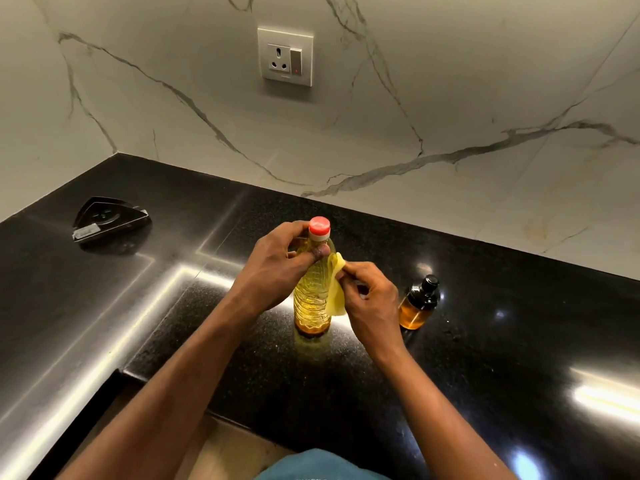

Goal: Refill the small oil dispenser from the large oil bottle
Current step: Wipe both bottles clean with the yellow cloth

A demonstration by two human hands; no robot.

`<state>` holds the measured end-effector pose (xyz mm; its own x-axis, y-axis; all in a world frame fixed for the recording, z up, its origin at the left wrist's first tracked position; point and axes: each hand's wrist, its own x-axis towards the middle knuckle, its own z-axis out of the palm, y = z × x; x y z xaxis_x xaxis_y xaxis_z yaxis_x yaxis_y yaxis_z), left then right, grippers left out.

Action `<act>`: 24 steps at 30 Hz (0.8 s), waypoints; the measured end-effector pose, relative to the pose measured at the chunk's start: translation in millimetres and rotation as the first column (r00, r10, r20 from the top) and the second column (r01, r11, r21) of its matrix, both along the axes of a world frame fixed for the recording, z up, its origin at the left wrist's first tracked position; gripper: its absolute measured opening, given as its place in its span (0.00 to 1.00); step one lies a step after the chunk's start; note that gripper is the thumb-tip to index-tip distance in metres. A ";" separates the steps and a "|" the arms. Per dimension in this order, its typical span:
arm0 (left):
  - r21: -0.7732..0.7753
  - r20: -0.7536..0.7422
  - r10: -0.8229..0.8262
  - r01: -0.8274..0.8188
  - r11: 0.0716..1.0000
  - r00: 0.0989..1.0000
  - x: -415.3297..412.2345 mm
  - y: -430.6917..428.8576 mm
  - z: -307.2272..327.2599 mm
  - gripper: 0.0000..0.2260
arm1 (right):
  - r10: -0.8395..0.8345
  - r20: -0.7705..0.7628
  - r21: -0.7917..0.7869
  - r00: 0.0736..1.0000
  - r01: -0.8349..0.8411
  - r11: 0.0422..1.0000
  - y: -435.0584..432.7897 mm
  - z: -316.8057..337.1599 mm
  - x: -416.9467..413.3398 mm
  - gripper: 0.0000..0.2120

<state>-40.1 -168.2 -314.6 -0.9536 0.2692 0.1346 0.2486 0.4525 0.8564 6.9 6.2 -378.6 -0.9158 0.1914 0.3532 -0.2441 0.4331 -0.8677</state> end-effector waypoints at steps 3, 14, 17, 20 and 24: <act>0.002 0.004 0.008 -0.008 1.000 1.000 1.2 0.0 0.5 0.19 | -0.003 0.001 -0.022 1.000 0.003 1.000 -0.6 -0.3 2.3 0.08; -0.003 0.115 -0.035 0.036 0.999 0.993 -3.8 0.4 8.3 0.12 | 0.016 -0.060 0.006 0.998 -0.016 1.000 -3.3 -4.3 2.9 0.07; 0.002 0.156 -0.028 0.028 1.000 0.987 -3.6 3.0 11.7 0.10 | 0.040 -0.058 0.027 0.997 -0.039 0.999 -2.3 -6.5 3.3 0.06; 0.029 0.133 -0.026 0.023 0.999 0.991 -1.3 4.0 11.6 0.08 | 0.025 -0.086 -0.056 0.996 -0.029 0.998 -7.2 9.2 -0.8 0.07; 0.060 0.133 -0.055 0.047 0.997 0.990 -2.5 4.6 12.6 0.14 | 0.027 -0.130 -0.088 0.991 -0.039 0.995 -13.8 25.8 -10.8 0.11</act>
<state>-42.5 -163.6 -302.0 -0.9493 0.3134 0.0226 0.1512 0.3923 0.9073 -3.9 -7.6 -352.8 -0.8704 0.1982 0.4507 -0.3688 0.3441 -0.8635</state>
